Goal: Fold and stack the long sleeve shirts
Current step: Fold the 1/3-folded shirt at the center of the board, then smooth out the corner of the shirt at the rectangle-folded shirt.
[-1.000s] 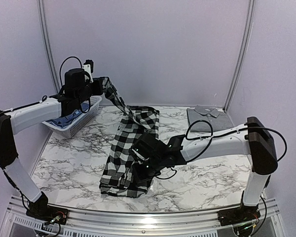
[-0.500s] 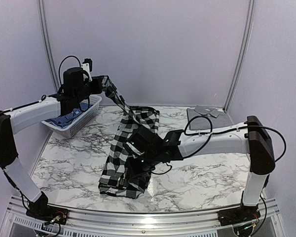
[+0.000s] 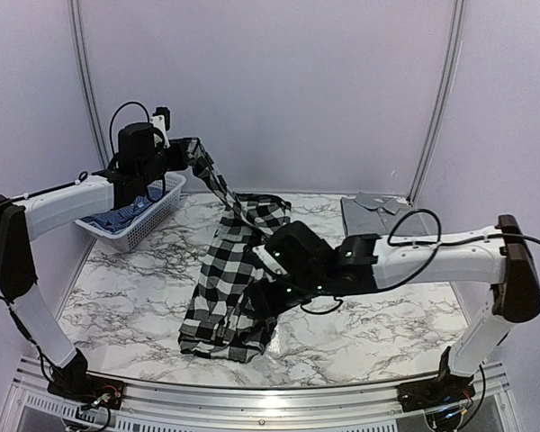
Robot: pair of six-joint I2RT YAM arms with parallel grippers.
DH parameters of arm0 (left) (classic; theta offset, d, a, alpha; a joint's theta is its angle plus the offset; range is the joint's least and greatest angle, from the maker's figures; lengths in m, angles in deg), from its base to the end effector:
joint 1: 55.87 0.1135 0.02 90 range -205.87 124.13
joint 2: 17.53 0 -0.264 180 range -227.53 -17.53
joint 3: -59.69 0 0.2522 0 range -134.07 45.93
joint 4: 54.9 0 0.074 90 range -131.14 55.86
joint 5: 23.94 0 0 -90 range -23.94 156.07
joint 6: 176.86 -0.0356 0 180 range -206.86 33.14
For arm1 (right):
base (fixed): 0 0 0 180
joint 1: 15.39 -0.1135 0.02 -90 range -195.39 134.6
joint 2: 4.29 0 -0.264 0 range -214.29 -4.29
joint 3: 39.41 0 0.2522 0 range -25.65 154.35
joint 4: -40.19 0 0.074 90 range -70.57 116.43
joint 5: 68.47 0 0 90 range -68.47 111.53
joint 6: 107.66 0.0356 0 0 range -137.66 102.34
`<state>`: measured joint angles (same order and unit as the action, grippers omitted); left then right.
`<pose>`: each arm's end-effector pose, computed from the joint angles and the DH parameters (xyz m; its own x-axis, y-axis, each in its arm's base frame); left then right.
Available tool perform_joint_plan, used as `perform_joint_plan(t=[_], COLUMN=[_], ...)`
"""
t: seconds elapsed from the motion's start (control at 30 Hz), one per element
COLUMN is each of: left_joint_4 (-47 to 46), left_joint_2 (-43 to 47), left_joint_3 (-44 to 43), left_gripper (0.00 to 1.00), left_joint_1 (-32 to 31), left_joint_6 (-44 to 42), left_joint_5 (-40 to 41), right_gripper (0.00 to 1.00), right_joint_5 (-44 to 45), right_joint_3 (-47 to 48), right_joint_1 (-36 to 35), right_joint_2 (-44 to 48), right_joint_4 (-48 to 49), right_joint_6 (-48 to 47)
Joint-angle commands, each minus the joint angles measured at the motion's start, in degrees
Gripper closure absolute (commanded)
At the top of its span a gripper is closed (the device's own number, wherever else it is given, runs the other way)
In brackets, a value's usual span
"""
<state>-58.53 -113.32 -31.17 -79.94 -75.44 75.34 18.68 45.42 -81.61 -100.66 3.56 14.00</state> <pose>0.3740 -0.1608 0.3520 -0.0709 -0.1824 -0.9807 0.2462 0.9495 -0.1944 0.1474 0.3388 0.2438 -0.7425 -0.3849 -0.5482 -0.6316 0.6749 0.3816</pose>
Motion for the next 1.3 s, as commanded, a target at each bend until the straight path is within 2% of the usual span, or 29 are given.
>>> perform_joint_plan(t=[0.0, 0.17, 0.3, 0.57, 0.97, 1.27], left_joint_4=[-2.2, -2.1, -1.8, -1.2, -0.8, -0.7], left_joint_2=[-1.0, -1.6, -1.5, -1.1, -1.8, -2.3], left_joint_3=[-2.5, -2.9, -2.9, -3.0, -3.8, -4.0], left_gripper=[1.00, 1.00, 1.00, 1.00, 1.00, 1.00], left_joint_1=[1.1, 1.2, 1.3, 1.5, 1.7, 1.7], left_joint_6=[0.4, 0.4, 0.7, 0.8, 1.2, 1.5], left_joint_5=[0.0, -0.2, 0.0, 0.6, -0.1, -0.7], right_gripper=[0.47, 0.63, 0.67, 0.68, 0.76, 0.80], right_joint_5=[6.2, 5.2, 5.6, 11.1, 16.9, 15.9], right_joint_3=[-10.7, -23.6, -28.5, -32.4, -30.1, -30.0], right_joint_1=[0.6, 1.4, 1.9, 2.0, -0.7, -2.0], right_joint_2=[7.6, 10.9, 9.2, 5.0, 0.6, -0.3], right_joint_4=[5.2, 15.9, 24.8, 37.2, 40.2, 41.0], right_joint_6=[-1.5, -2.7, -4.7, -9.2, -11.8, -12.3])
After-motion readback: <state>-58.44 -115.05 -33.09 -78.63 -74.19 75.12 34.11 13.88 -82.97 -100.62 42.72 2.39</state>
